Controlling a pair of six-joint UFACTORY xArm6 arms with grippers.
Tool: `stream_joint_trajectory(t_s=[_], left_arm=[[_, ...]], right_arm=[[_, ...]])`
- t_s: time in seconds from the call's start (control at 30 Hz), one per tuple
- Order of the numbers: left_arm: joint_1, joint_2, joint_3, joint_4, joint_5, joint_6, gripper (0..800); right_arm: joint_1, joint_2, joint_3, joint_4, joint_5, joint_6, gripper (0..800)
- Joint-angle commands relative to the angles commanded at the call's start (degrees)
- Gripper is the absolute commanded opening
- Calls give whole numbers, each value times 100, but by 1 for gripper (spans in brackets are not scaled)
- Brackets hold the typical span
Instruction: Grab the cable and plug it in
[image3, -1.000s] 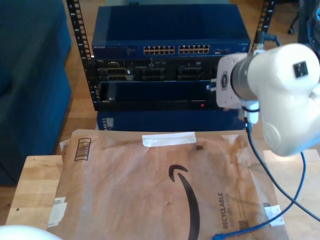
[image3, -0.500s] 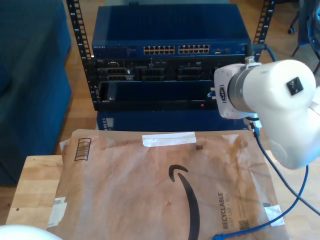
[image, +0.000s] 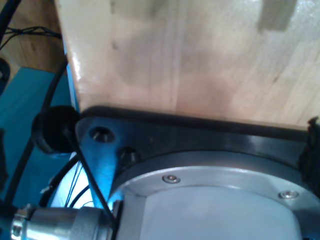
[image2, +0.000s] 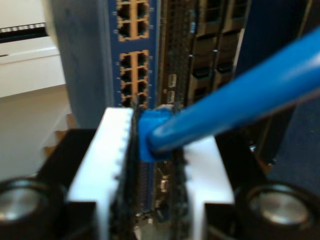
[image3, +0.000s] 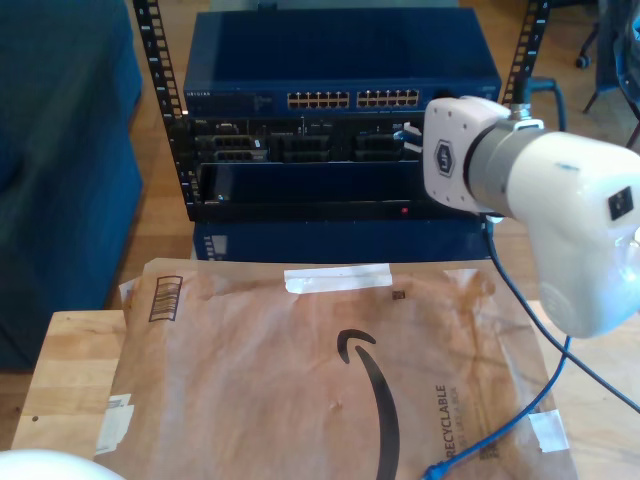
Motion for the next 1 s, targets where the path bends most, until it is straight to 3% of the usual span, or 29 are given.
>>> stream_joint_trajectory(t_s=[0.3, 0.43, 0.6, 0.87, 1.0], left_arm=[[0, 0, 0, 0, 0, 0, 800], [0, 0, 0, 0, 0, 0, 800], [0, 0, 0, 0, 0, 9, 800], [0, 0, 0, 0, 0, 0, 800], [0, 9, 0, 0, 0, 0, 800]], right_arm=[[-105, 1002, -360, 176, -1723, -44, 0], [-105, 1530, -818, 220, -1987, -53, 0], [-123, 2374, -1248, 870, -3508, -132, 0], [-149, 2514, -1196, 1020, -3587, -299, 0], [-62, 2567, -949, 1960, -3930, -1143, 0]])
